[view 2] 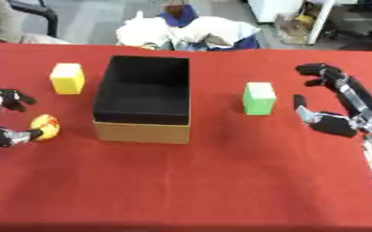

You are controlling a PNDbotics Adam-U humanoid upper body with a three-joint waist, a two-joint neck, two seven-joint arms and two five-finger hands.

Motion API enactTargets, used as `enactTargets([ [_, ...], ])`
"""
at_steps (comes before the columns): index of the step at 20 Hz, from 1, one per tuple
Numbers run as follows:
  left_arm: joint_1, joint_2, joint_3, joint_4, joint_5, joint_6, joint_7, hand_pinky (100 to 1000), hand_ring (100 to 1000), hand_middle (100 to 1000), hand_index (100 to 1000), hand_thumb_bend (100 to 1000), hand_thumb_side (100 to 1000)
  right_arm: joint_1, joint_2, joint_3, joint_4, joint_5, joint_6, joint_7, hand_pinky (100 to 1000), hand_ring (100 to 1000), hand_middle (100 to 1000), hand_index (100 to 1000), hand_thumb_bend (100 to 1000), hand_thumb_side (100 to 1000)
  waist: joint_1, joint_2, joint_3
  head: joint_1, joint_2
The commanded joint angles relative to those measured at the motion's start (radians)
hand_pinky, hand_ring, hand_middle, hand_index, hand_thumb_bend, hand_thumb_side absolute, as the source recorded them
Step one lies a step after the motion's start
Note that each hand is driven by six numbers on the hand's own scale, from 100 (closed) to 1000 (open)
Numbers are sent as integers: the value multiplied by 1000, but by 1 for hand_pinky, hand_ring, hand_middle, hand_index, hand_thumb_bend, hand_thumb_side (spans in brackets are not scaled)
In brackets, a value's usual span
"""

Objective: Pick up objects on the table and place them in the box.

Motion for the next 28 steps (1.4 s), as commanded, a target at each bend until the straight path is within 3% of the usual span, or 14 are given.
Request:
enactTargets([
  [1, -37, 1, -11, 32, -31, -7, -5, 764, 703, 742, 832, 530, 489, -13, -22, -5, -7, -8, -1, 2, 788, 884, 833, 891, 100, 171, 1, -12, -3, 3, 2],
  [13, -100, -63, -26, 153, -126, -18, 38, 742, 664, 701, 812, 543, 464, -13, -19, -5, -7, -9, -1, 2, 788, 884, 832, 891, 100, 182, -1, -9, -8, 8, 2],
  [20, -102, -49, -28, 169, -200, -33, 48, 701, 615, 662, 792, 570, 389, -11, -19, -5, -7, -9, -1, 2, 788, 884, 832, 891, 100, 191, 2, -10, -10, 8, 5],
  [28, -82, -15, -14, 168, -228, -32, 68, 654, 572, 598, 758, 536, 322, -7, -20, -7, -7, -10, 0, 0, 788, 884, 832, 891, 100, 205, 6, -13, -11, 5, 5],
])
